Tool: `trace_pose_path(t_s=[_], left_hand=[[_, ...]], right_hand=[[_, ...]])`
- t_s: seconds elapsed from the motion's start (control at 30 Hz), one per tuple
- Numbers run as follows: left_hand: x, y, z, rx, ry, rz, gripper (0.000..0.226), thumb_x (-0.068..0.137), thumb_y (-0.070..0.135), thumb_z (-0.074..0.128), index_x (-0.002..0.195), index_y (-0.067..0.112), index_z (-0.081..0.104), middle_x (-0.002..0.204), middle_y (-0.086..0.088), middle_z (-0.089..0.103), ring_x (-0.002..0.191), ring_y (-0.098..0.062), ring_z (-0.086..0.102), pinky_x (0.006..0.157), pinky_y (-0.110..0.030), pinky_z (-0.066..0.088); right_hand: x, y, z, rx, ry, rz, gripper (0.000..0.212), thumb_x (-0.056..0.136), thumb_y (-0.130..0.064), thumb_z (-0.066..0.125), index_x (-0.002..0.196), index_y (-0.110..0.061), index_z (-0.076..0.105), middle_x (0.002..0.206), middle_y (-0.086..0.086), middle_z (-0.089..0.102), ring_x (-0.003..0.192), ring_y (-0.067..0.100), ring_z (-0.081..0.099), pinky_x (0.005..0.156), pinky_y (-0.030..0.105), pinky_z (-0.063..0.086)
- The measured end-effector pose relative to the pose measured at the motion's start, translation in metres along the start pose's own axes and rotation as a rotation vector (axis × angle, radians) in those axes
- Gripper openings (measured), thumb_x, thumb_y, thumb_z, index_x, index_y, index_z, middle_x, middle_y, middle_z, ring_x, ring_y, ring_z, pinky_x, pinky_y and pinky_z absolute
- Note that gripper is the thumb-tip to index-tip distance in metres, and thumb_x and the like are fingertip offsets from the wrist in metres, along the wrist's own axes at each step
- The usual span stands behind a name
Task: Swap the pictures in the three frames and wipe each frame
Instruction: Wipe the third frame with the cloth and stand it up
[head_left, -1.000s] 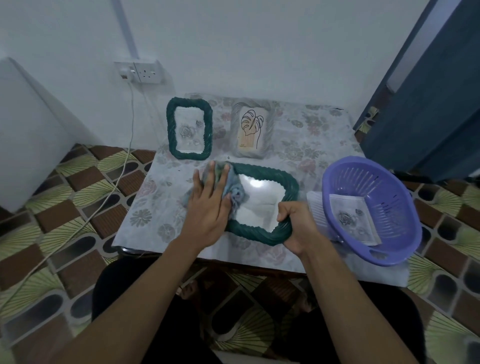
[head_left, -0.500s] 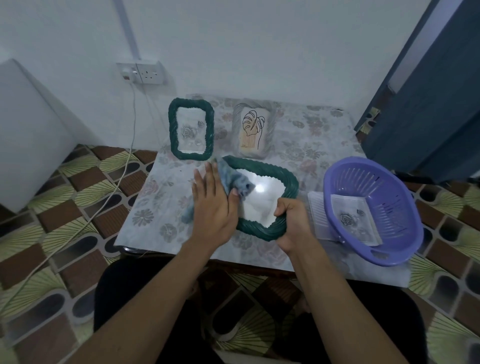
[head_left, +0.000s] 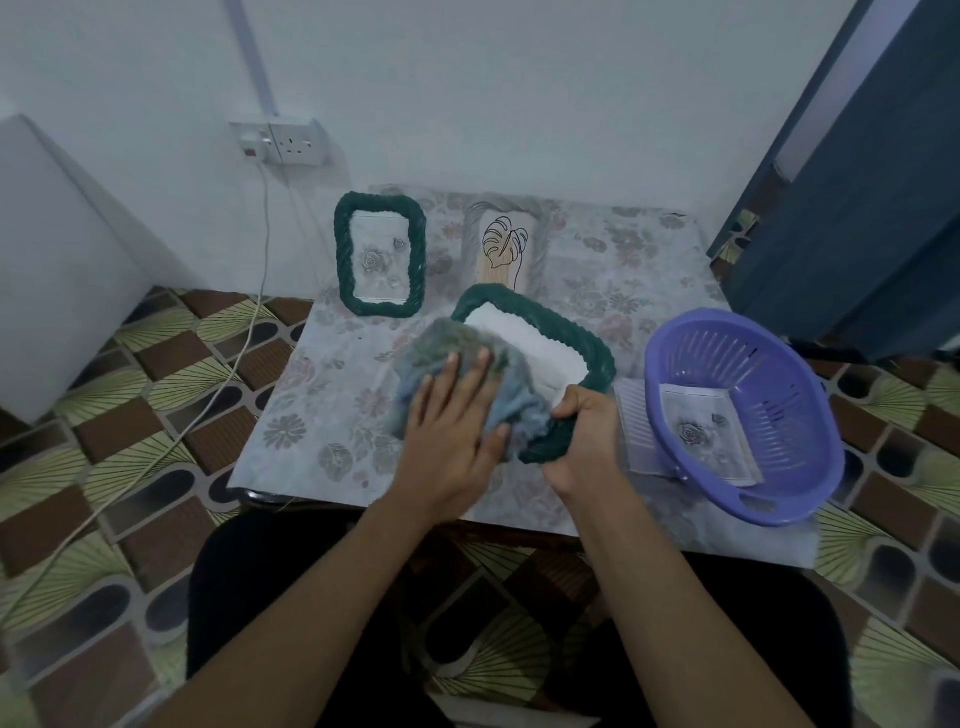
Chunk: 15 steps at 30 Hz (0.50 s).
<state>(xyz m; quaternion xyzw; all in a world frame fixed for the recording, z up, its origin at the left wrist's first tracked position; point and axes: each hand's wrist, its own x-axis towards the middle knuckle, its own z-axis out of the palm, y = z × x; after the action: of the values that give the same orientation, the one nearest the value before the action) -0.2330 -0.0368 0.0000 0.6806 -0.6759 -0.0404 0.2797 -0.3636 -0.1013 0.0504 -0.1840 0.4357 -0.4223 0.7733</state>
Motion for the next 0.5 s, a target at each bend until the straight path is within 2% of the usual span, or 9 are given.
trace_pose_path(t_s=[0.03,0.1,0.17,0.2,0.3,0.4,0.5], left_hand=[[0.008,-0.006,-0.005,0.039,-0.001,-0.068,0.06,0.096,0.063,-0.004,0.151,0.041,-0.016,0.162,0.012,-0.012,0.151,-0.016,-0.014,0.121,-0.049,-0.01],[0.023,-0.023,-0.016,0.071,-0.004,-0.203,0.074,0.089,0.069,-0.012,0.154,0.034,-0.009,0.163,0.008,-0.016,0.149,-0.02,-0.018,0.118,-0.053,-0.014],[0.034,-0.039,-0.023,0.051,0.01,-0.315,0.079,0.088,0.069,-0.009,0.157,0.031,-0.002,0.163,0.006,-0.015,0.149,-0.022,-0.017,0.119,-0.054,-0.011],[0.038,-0.042,-0.026,-0.007,0.025,-0.347,0.078,0.089,0.067,-0.004,0.157,0.029,0.001,0.165,0.005,-0.011,0.15,-0.023,-0.014,0.12,-0.054,-0.007],[0.039,-0.033,-0.026,-0.289,0.128,-0.39,0.073,0.094,0.056,0.011,0.158,0.019,0.008,0.165,-0.001,0.006,0.152,-0.025,-0.004,0.123,-0.049,0.003],[0.032,-0.007,-0.021,-0.38,0.148,-0.413,0.063,0.103,0.041,0.019,0.157,0.012,0.002,0.165,-0.007,-0.007,0.151,-0.021,-0.01,0.124,-0.043,-0.001],[0.019,0.016,-0.009,-0.424,0.156,-0.391,0.06,0.104,0.038,0.022,0.153,0.021,-0.008,0.163,-0.006,-0.017,0.147,-0.018,-0.022,0.121,-0.039,-0.012]], right_hand=[[-0.001,0.001,-0.002,0.004,0.0,-0.003,0.036,0.041,-0.007,0.047,0.062,-0.021,0.022,0.063,-0.003,0.025,0.053,0.019,0.03,0.053,0.027,0.036],[0.0,0.004,-0.006,-0.051,0.018,0.0,0.059,0.023,-0.011,0.059,0.064,-0.021,0.018,0.078,0.0,0.017,0.063,0.022,0.024,0.061,0.031,0.032],[-0.001,0.005,-0.009,-0.1,0.009,0.008,0.085,0.007,-0.015,0.065,0.076,-0.021,0.015,0.09,0.003,0.015,0.073,0.025,0.019,0.063,0.032,0.028],[-0.002,0.006,-0.008,-0.106,-0.011,0.004,0.09,0.005,-0.016,0.066,0.079,-0.021,0.015,0.093,0.004,0.015,0.076,0.026,0.017,0.063,0.033,0.027],[-0.006,0.005,-0.001,-0.065,-0.021,-0.015,0.075,0.013,-0.011,0.058,0.073,-0.021,0.014,0.09,0.003,0.014,0.076,0.024,0.012,0.062,0.031,0.023],[-0.006,0.008,0.002,-0.015,0.013,-0.029,0.067,0.019,-0.011,0.054,0.072,-0.021,0.015,0.074,-0.002,0.022,0.064,0.02,0.023,0.061,0.029,0.027],[-0.007,0.013,0.008,-0.001,0.04,-0.036,0.066,0.018,-0.011,0.052,0.071,-0.022,0.015,0.069,-0.001,0.024,0.062,0.02,0.025,0.059,0.028,0.029]])
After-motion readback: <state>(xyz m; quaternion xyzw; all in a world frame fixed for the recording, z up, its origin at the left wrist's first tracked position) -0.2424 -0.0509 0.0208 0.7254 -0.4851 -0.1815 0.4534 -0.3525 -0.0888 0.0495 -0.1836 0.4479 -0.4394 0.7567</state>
